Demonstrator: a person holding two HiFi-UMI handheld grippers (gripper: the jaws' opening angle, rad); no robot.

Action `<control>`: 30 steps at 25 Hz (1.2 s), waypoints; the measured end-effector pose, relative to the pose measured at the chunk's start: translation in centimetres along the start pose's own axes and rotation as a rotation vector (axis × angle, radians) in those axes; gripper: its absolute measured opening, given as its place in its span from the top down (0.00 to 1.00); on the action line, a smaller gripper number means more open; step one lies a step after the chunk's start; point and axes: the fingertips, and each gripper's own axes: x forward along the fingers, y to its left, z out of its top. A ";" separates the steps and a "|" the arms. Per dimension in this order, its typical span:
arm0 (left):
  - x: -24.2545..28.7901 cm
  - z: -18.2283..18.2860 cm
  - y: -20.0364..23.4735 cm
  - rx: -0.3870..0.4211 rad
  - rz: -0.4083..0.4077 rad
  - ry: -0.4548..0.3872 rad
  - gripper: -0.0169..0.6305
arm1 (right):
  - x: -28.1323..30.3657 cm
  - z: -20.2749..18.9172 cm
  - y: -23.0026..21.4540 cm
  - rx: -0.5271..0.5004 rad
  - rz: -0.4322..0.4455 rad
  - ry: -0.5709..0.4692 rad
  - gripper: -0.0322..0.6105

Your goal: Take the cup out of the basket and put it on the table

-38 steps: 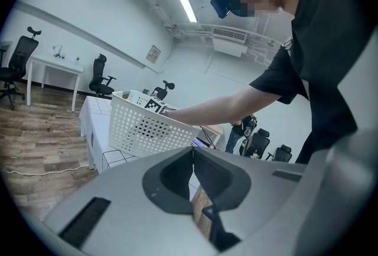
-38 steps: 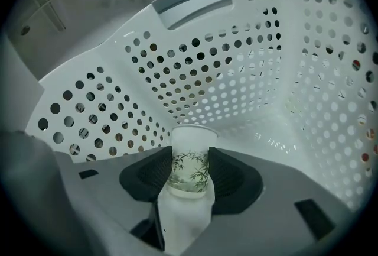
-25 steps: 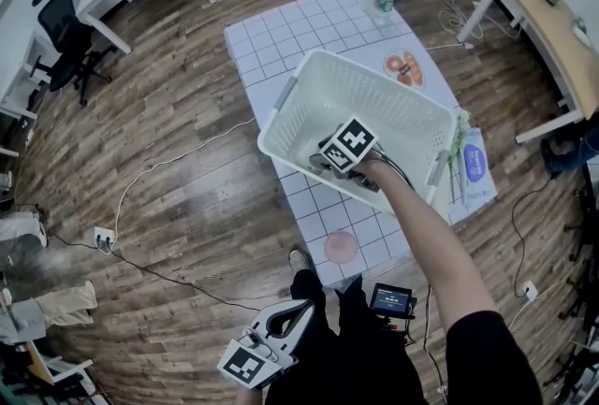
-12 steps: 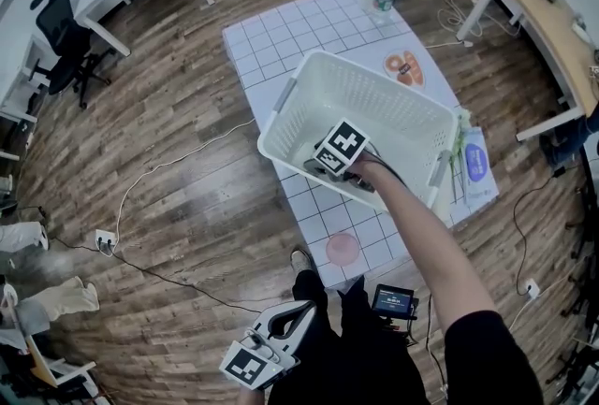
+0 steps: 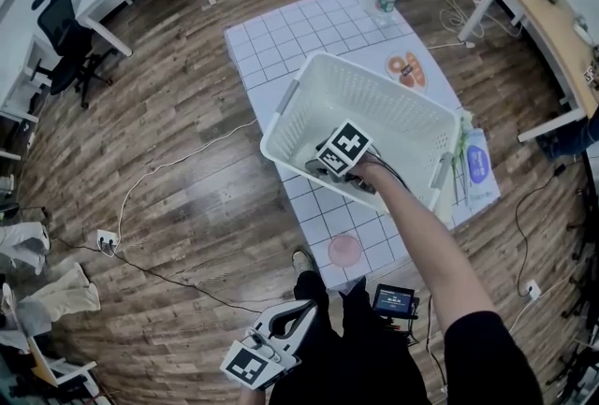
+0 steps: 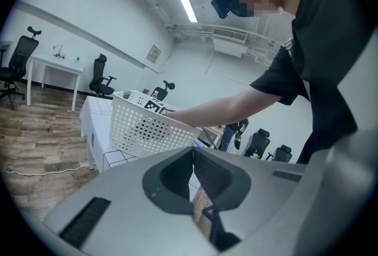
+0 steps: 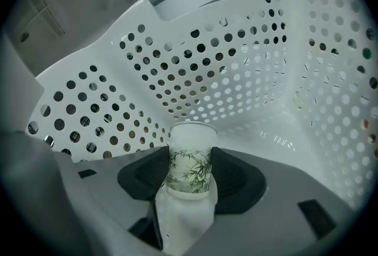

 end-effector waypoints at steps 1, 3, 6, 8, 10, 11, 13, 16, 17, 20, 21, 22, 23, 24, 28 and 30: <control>0.0 0.0 0.0 0.000 0.001 0.000 0.96 | -0.2 0.0 -0.2 0.002 -0.005 -0.004 0.60; -0.1 0.1 0.2 0.002 0.006 0.001 0.96 | -0.7 0.4 -0.6 0.008 -0.013 -0.016 0.60; 0.1 0.2 0.2 0.008 0.002 -0.005 0.96 | -2.2 1.0 -1.2 0.015 -0.031 -0.041 0.60; 0.3 0.4 0.0 0.014 -0.009 -0.009 0.96 | -3.7 1.5 -1.4 0.014 -0.047 -0.066 0.60; 0.5 0.8 -0.3 0.023 -0.021 -0.017 0.96 | -5.4 2.2 -1.4 0.017 -0.061 -0.100 0.60; 0.7 1.1 -0.4 0.029 -0.028 -0.021 0.96 | -6.4 2.5 -1.4 0.018 -0.068 -0.119 0.60; 1.0 1.6 -0.6 0.043 -0.045 -0.027 0.96 | -8.5 3.3 -1.3 0.018 -0.082 -0.159 0.60; 1.4 2.4 -1.1 0.058 -0.073 -0.034 0.96 | -11.6 4.1 -0.8 0.020 -0.097 -0.222 0.60; 1.5 2.6 -1.2 0.061 -0.083 -0.037 0.96 | -12.7 4.4 -0.7 0.022 -0.101 -0.242 0.60; 1.7 3.2 -1.5 0.071 -0.107 -0.048 0.96 | -15.6 4.9 -0.1 0.037 -0.105 -0.303 0.60; 1.7 3.4 -1.6 0.074 -0.114 -0.049 0.96 | -16.4 4.9 0.1 0.045 -0.103 -0.322 0.60; 1.8 3.6 -1.7 0.076 -0.120 -0.049 0.96 | -17.3 5.0 0.3 0.050 -0.102 -0.342 0.60; 1.9 3.7 -1.7 0.078 -0.126 -0.051 0.96 | -18.2 5.0 0.6 0.053 -0.102 -0.364 0.60; 2.0 3.9 -1.8 0.080 -0.132 -0.054 0.96 | -19.2 5.1 1.0 0.055 -0.102 -0.389 0.60; 2.2 4.6 -2.1 0.096 -0.151 -0.060 0.96 | -23.1 5.3 3.3 0.073 -0.078 -0.518 0.60; 2.3 4.9 -2.1 0.102 -0.157 -0.068 0.96 | -24.9 5.1 4.7 0.083 -0.062 -0.588 0.60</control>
